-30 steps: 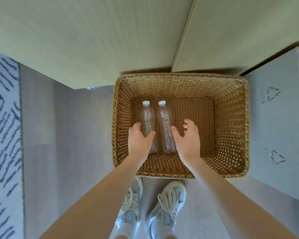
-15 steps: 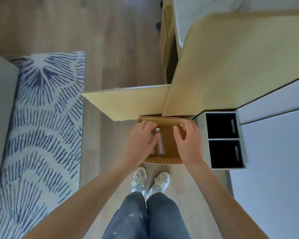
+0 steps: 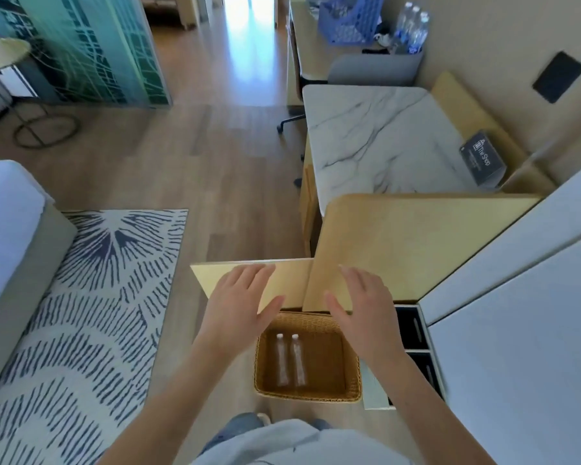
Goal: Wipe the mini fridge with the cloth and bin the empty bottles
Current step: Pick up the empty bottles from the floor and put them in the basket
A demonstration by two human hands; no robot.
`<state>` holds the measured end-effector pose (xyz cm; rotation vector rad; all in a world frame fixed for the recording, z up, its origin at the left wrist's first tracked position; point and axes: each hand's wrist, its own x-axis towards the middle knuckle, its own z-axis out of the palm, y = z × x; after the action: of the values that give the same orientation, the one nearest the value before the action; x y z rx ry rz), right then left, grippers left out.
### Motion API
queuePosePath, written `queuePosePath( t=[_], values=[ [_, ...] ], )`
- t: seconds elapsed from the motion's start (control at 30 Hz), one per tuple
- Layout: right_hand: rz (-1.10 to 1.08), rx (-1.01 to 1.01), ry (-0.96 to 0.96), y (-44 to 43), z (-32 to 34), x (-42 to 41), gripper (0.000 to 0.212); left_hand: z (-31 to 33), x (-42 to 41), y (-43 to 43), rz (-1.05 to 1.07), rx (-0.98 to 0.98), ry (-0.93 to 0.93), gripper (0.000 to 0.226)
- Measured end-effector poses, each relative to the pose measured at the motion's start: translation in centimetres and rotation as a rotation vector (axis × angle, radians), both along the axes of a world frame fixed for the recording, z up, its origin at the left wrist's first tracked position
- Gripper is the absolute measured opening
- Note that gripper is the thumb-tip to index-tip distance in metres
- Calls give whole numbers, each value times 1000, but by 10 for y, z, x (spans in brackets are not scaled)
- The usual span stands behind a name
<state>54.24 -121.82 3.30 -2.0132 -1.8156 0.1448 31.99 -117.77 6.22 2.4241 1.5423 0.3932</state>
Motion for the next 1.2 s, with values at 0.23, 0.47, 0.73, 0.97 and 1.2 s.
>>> queuePosePath(
  t=[0.23,0.47,0.73,0.97,1.2],
  values=[
    [60,-150,31,-32,-31,-27,58,-47,-30,-47,136,-202,99,76],
    [203,-176,30,-6,-25,-64,56,-44,-86,-52,308,-150,73,66],
    [364,-185,52,44,-20,-155,50,-44,-184,-44,499,-31,-12,56],
    [428,-166,106,102,-34,-296,46,-70,-327,5,549,23,-25,47],
    [439,-155,163,166,-25,-411,41,-43,-444,82,416,63,50,44]
  ],
)
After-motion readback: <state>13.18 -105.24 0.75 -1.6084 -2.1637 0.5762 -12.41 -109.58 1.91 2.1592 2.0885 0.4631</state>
